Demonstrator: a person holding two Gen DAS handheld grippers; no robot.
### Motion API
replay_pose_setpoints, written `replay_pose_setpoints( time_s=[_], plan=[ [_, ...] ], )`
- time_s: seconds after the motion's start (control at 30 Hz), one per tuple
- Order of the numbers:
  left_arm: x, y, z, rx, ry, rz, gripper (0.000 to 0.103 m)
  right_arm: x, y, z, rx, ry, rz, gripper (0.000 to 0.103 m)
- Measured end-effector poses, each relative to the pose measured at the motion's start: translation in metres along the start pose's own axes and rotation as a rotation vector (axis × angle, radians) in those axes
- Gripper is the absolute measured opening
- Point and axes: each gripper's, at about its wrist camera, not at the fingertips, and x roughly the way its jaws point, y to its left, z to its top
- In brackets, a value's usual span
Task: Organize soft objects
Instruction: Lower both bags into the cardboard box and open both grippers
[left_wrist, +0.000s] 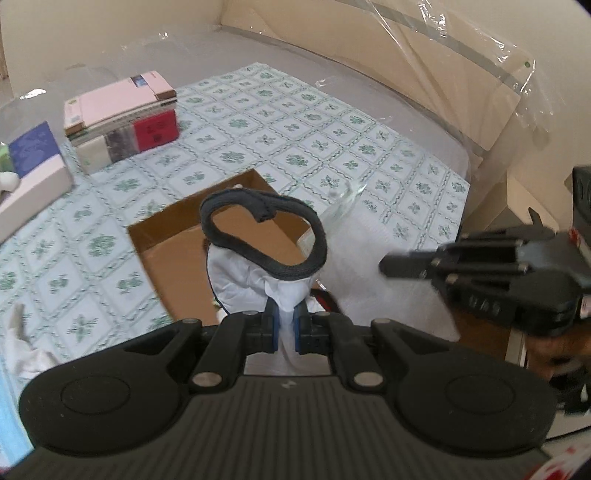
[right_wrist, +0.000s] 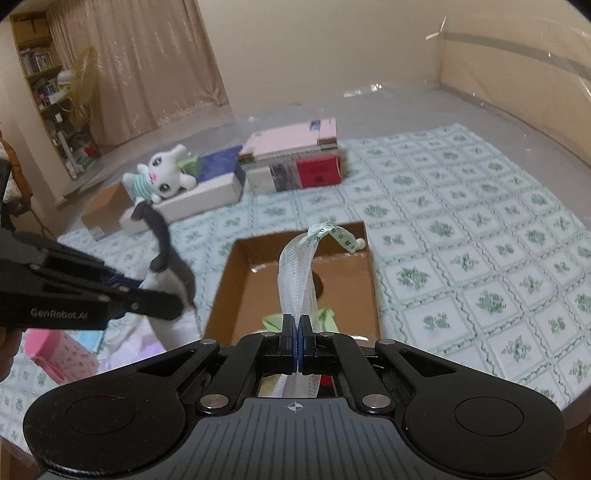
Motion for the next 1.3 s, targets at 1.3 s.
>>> replay_pose_setpoints(
  time_s=[1.3],
  plan=[
    [0.055, 0.055, -0.040, -0.126, -0.014, 0.081, 0.022, 0.146, -0.019, -0.044, -0.004, 0.211, 0.027, 0.001]
  ],
)
